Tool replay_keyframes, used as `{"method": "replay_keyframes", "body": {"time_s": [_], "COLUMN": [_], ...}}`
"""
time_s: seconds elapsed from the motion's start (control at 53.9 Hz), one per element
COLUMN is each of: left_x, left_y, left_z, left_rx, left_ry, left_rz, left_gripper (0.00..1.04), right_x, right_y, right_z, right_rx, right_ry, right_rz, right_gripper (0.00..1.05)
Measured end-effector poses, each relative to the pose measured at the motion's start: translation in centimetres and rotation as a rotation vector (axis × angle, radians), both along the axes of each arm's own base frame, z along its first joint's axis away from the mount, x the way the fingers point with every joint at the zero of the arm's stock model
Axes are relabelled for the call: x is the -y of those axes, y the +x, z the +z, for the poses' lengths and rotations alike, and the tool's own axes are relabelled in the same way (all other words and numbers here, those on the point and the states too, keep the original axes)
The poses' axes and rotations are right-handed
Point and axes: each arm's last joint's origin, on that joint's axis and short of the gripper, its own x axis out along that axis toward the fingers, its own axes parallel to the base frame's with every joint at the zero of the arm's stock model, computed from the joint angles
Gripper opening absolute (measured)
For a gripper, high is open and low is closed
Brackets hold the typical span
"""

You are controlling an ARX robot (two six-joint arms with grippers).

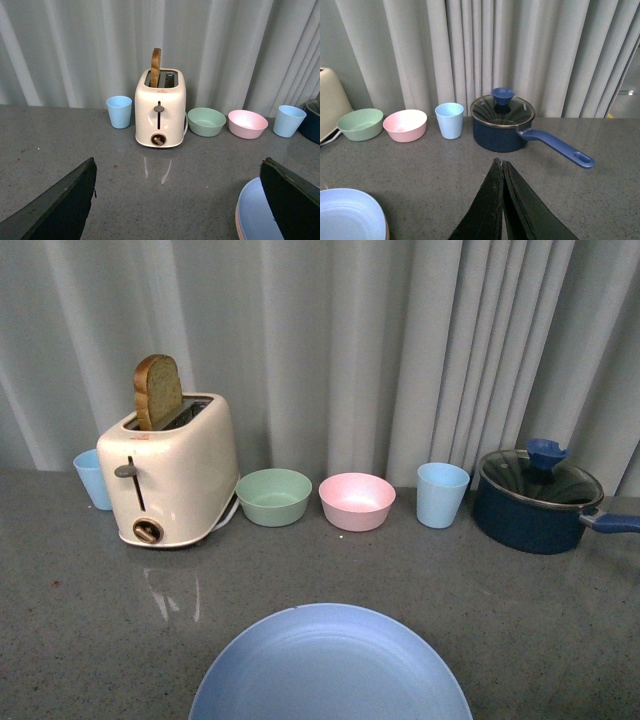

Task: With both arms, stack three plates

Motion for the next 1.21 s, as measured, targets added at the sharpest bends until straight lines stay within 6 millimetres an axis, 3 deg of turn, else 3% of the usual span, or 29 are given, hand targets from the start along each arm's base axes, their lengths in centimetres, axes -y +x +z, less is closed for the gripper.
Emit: {"method": "replay_keyframes", "body": {"time_s": [0.371,1.205], "left_x": [0.0,0.0], "left_y": [0.0,0.0], "left_z": [0.0,0.0], "left_rx": [0.000,0.000], "left_ry": [0.000,0.000], "left_rz": [0.000,0.000], "left_gripper": [0.98,0.98], "right_x": [0.0,0.0], "right_y": [-1.8,-3.9], "right_z": [0.6,0.6], "right_rx": [0.021,0.023], "right_ry": [0.000,0.000], "right_rz": [0.003,0.003], "right_gripper": [0.03,0.03]}}
